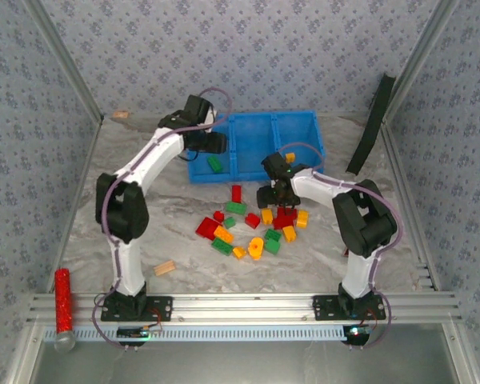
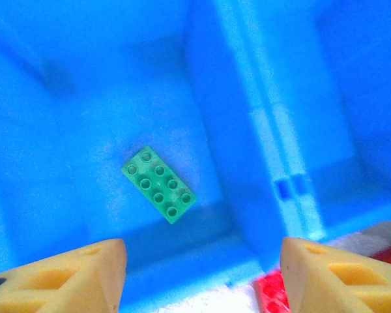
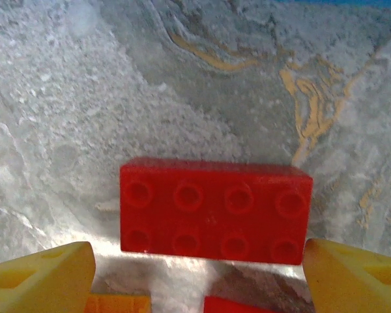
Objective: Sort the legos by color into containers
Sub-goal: Place the lego in the container, then pick up the lego from the center of the table.
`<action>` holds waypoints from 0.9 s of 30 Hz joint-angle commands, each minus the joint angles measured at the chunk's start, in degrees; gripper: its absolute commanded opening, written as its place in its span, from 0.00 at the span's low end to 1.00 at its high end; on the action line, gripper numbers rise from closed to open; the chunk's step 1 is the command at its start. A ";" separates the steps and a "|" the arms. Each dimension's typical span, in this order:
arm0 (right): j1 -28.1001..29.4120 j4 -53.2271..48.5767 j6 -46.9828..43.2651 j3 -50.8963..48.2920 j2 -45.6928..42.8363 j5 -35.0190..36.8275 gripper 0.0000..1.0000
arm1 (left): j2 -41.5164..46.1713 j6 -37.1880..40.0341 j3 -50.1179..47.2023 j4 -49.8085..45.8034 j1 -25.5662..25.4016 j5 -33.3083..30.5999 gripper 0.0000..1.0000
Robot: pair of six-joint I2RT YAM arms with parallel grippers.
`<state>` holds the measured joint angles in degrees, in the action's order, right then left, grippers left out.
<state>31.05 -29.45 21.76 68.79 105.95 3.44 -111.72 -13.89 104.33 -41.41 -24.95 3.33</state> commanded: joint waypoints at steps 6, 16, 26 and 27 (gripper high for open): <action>-0.55 0.97 -1.63 2.66 4.02 1.37 0.83 | 17.26 1.14 -13.95 -4.12 -2.20 1.51 0.65; -1.10 1.58 -1.55 2.31 6.61 -0.41 0.67 | 31.33 -2.73 -26.72 -10.72 -4.74 1.82 0.66; -1.30 -0.14 -1.37 1.78 3.96 -1.07 0.45 | 38.63 -32.14 -41.68 -7.94 -16.41 1.50 0.67; -1.27 -0.61 -1.45 1.78 3.39 -0.94 0.44 | 39.11 -36.01 -42.78 -7.11 -18.24 0.67 0.67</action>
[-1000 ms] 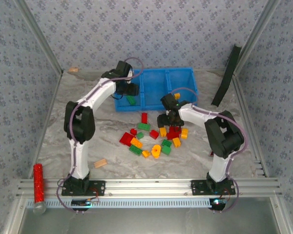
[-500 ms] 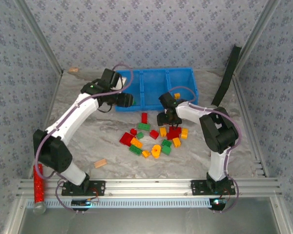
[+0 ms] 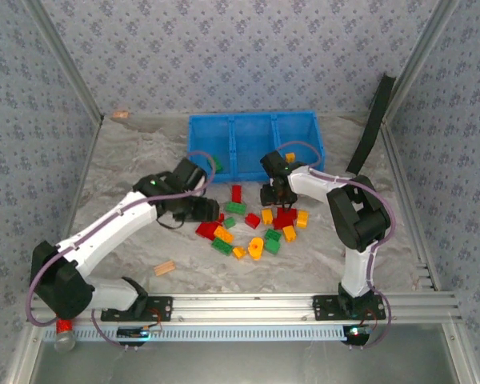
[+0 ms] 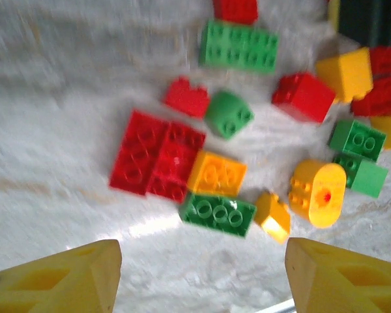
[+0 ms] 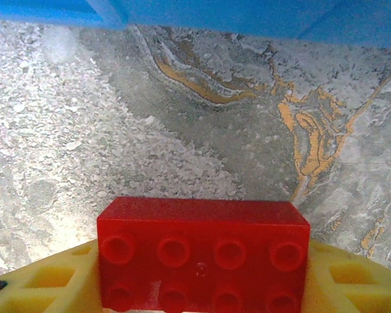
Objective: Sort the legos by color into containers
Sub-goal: Pick up the lego from the center of the table, then place the lego in the container.
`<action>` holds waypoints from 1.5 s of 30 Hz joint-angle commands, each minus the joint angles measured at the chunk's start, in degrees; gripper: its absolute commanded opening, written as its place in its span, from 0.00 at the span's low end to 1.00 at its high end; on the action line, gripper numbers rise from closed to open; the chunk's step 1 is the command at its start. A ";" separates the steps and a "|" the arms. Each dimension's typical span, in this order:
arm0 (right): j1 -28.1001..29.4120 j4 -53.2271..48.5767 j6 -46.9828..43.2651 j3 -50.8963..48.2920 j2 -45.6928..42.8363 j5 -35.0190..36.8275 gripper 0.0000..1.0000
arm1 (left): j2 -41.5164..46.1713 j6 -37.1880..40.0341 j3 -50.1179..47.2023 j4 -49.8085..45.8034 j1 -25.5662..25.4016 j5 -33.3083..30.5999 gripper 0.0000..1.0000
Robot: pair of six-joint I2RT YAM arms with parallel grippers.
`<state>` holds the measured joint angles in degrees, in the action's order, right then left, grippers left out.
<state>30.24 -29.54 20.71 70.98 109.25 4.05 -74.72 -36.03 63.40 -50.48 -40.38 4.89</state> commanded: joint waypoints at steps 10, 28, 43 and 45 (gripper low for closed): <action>0.60 -6.70 -2.97 0.67 -9.37 -0.92 0.40 | 3.54 -40.24 -13.72 11.19 -9.43 -3.60 0.68; -1.23 -5.18 -13.26 23.12 -2.41 3.52 0.40 | -9.07 -54.82 -10.91 15.83 -14.20 -4.39 0.70; -2.13 -4.65 -17.99 41.38 18.10 4.02 0.43 | -11.34 -56.55 -14.13 17.42 -14.38 -2.73 0.71; -2.02 -6.22 -18.53 42.45 19.83 4.65 0.43 | -11.84 -56.52 -14.11 17.39 -14.46 -2.13 0.71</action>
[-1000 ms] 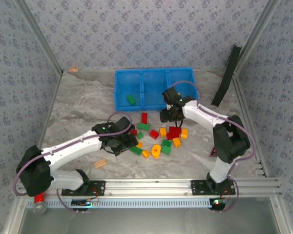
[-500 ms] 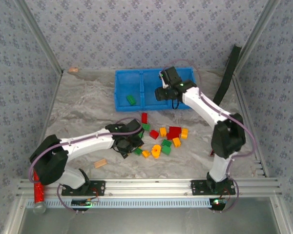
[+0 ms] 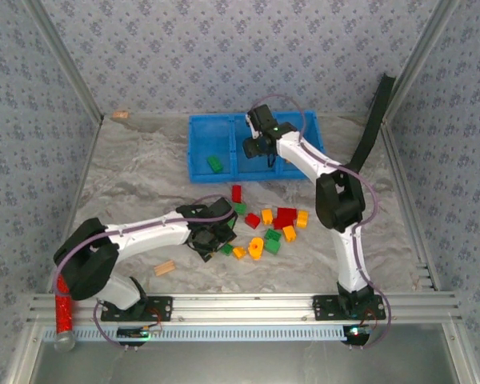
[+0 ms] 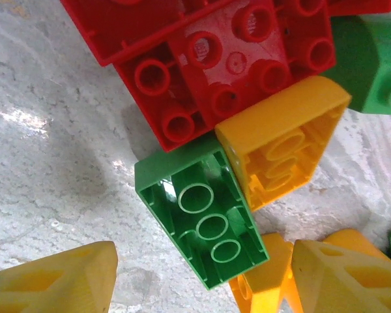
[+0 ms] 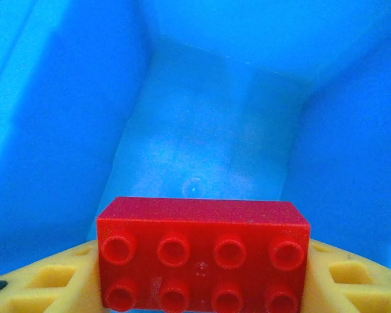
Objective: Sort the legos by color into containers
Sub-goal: Place the lego in the container.
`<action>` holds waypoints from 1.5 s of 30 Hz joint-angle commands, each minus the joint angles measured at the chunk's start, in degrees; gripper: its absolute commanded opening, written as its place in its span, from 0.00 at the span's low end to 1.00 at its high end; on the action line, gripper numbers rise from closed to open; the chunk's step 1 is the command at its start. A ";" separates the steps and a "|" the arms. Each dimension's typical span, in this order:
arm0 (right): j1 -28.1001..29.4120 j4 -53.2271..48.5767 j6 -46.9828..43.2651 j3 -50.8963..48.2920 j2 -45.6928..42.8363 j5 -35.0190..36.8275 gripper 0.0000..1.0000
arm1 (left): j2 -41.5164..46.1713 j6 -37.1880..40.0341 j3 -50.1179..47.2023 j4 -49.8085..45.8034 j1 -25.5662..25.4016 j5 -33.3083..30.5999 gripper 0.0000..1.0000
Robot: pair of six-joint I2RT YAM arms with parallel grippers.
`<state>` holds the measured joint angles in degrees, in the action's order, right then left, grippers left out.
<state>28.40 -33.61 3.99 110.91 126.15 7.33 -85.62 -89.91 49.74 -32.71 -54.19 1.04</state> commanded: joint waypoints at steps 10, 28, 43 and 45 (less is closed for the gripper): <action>0.93 -2.52 -3.79 3.65 6.39 3.06 0.52 | -2.98 -3.03 -0.20 -0.41 -1.09 1.86 0.71; 1.20 -2.95 -3.68 2.28 2.00 -0.51 0.72 | -5.78 -3.07 0.45 -0.34 -1.09 1.69 0.70; 1.39 -3.30 -2.62 1.81 -2.74 -3.82 0.76 | -5.16 -2.23 -1.49 0.40 -1.17 2.08 0.50; 1.65 -3.22 -2.19 0.97 -5.27 -4.96 0.76 | -5.34 -1.94 -1.53 0.48 -1.09 2.21 0.45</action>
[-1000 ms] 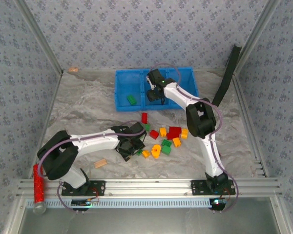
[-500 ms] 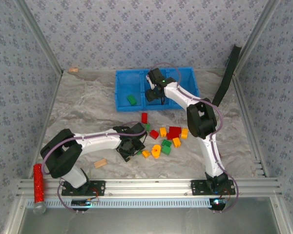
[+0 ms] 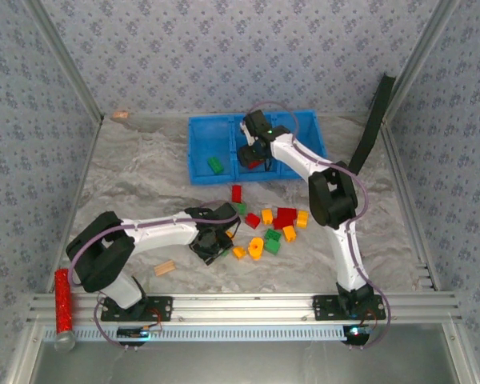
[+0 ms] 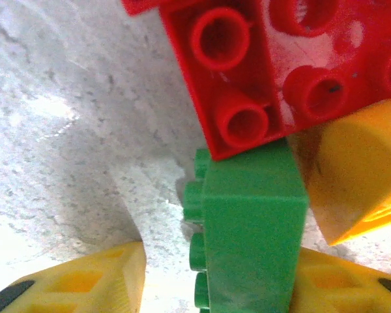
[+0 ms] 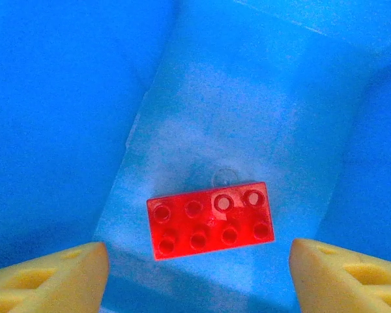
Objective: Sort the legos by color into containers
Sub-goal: Pick up the lego from the middle-left of the table, then place the lego in the container.
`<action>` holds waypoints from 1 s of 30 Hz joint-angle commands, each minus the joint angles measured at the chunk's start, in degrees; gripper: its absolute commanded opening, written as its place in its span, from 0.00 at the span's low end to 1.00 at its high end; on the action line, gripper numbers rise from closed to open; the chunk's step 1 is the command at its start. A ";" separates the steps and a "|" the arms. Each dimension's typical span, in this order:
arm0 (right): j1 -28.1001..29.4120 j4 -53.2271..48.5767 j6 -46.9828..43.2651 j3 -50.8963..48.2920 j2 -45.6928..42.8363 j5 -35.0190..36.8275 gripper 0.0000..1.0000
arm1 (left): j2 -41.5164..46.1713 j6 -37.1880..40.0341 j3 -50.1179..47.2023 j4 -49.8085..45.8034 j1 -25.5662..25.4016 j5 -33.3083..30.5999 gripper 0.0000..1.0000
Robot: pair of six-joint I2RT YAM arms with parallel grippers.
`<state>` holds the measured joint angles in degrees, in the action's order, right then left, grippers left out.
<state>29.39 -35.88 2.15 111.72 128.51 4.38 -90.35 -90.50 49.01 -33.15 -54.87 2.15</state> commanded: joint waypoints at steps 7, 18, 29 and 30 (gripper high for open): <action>1.18 -1.43 1.60 -7.38 -17.97 -1.90 0.78 | -1.18 1.91 0.50 -1.06 -0.46 2.48 0.29; -4.44 -4.10 9.28 -32.14 -39.32 -1.58 0.83 | 9.34 12.42 7.61 -15.49 3.04 -0.04 0.14; -15.42 -0.95 18.22 -58.22 -52.88 -8.97 0.83 | 8.26 33.02 28.78 -21.68 18.37 -6.55 0.13; -15.47 0.27 18.98 -59.84 -53.30 -10.03 0.83 | 6.96 34.88 31.24 -21.25 19.88 -7.20 0.13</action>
<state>13.89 -38.44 17.65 55.27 76.88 -0.78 -80.90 -64.20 74.81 -52.36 -38.04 -1.76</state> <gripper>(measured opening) 0.831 0.246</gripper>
